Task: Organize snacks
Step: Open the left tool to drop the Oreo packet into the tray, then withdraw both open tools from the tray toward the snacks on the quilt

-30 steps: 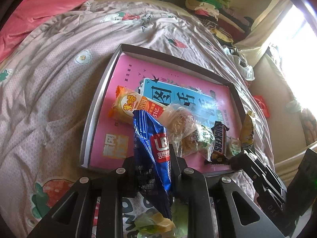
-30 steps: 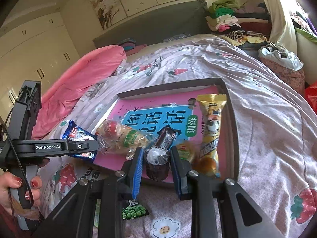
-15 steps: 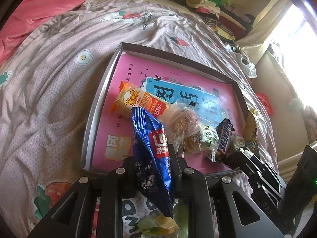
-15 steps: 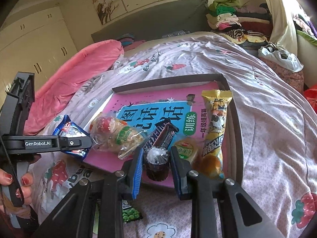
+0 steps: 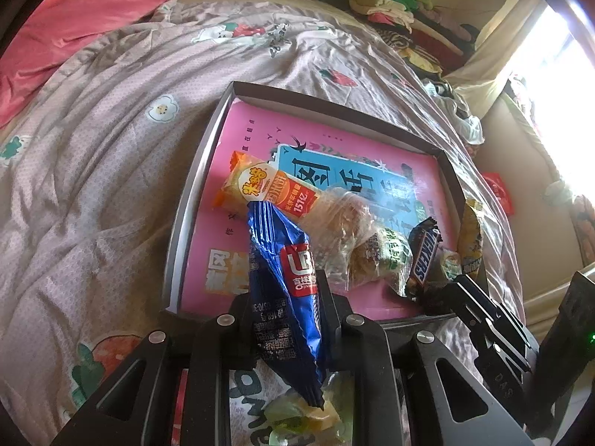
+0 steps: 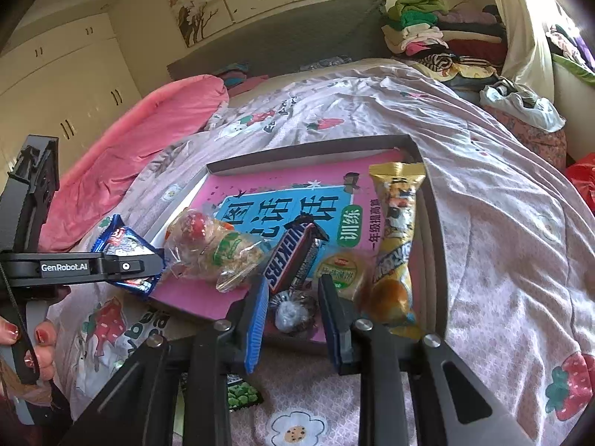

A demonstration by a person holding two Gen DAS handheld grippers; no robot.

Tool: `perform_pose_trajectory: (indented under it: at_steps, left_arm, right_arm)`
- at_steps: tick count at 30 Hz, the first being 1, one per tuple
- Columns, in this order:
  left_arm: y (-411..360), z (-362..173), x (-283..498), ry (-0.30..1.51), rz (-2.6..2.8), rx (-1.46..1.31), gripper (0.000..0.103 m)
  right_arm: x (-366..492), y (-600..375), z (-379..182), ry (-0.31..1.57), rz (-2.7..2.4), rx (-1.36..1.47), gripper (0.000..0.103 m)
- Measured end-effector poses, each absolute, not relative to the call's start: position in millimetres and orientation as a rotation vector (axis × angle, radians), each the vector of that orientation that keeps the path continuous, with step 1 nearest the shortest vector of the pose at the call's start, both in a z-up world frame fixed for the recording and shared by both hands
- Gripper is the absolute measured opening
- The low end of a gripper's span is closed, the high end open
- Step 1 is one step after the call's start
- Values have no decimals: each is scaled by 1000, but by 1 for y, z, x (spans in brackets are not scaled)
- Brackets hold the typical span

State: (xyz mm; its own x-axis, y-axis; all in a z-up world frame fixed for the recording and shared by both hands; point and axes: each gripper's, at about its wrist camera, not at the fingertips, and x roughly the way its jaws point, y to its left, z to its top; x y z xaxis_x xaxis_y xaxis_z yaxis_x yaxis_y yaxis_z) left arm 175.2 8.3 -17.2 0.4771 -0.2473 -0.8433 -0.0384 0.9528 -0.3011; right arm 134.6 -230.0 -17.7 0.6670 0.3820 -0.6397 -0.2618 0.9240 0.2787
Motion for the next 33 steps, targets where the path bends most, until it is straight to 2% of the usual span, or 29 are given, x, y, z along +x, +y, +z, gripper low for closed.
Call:
perform_pose_trajectory:
  at_steps: [7, 11, 15, 21, 25, 33]
  left_arm:
    - [5, -15, 172, 1074, -131, -271, 24]
    - [4, -14, 171, 1073, -131, -265, 26]
    - [5, -13, 169, 1068, -131, -268, 39]
    - [9, -7, 166, 1042, -137, -282, 48]
    - [11, -3, 164, 1028, -144, -288, 49]
    - [12, 3, 161, 1002, -144, -292, 63]
  right_arm:
    - [130, -241, -13, 736, 337, 190, 38]
    - [131, -248, -12, 733, 325, 216, 40]
    - [131, -251, -10, 724, 319, 220, 42]
    - [129, -249, -9, 712, 314, 207, 47]
    - [128, -250, -8, 710, 312, 211, 48]
    - [126, -252, -6, 701, 312, 220, 51]
